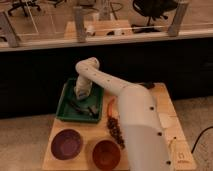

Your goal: Wipe tray with sponge

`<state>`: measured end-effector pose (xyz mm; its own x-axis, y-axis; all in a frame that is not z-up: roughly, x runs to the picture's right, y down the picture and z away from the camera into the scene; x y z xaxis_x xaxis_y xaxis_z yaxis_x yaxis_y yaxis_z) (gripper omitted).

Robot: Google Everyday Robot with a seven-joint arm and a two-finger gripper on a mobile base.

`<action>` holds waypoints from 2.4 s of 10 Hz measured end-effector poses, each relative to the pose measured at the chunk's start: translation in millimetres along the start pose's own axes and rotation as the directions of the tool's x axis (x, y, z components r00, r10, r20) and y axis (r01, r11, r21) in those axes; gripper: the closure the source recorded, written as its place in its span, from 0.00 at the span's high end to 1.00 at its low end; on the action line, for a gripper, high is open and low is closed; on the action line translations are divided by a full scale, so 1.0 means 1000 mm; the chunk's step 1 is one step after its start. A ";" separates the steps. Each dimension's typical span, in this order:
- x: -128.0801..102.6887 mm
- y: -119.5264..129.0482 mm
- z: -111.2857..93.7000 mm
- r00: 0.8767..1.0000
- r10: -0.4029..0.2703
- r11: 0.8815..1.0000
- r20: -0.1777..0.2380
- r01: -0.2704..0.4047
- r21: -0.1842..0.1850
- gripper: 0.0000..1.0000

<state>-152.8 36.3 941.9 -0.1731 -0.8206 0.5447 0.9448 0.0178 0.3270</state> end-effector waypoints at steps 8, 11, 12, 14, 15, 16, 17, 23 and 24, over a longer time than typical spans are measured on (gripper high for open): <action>-0.048 0.031 -0.019 1.000 0.018 1.000 -0.018 -0.018 0.009 0.00; -0.047 0.058 -0.020 0.997 0.075 0.997 -0.027 -0.076 -0.018 0.00; -0.042 0.066 -0.019 0.995 0.095 0.995 -0.030 -0.096 -0.026 0.00; -0.024 0.073 -0.015 0.992 0.121 0.992 -0.034 -0.122 -0.041 0.00; -0.013 0.073 -0.015 0.992 0.121 0.991 -0.035 -0.123 -0.049 0.00; -0.004 0.070 -0.013 0.993 0.117 0.991 -0.033 -0.119 -0.057 0.00; 0.002 0.064 -0.011 0.993 0.111 0.992 -0.029 -0.113 -0.062 0.00; -0.007 -0.007 0.002 1.000 -0.013 1.000 0.011 0.013 -0.003 0.00; -0.018 -0.011 0.000 0.999 -0.035 0.999 0.013 0.035 0.010 0.00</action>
<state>-160.5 50.8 928.2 -0.2097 -0.8130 0.5432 0.9353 -0.0049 0.3538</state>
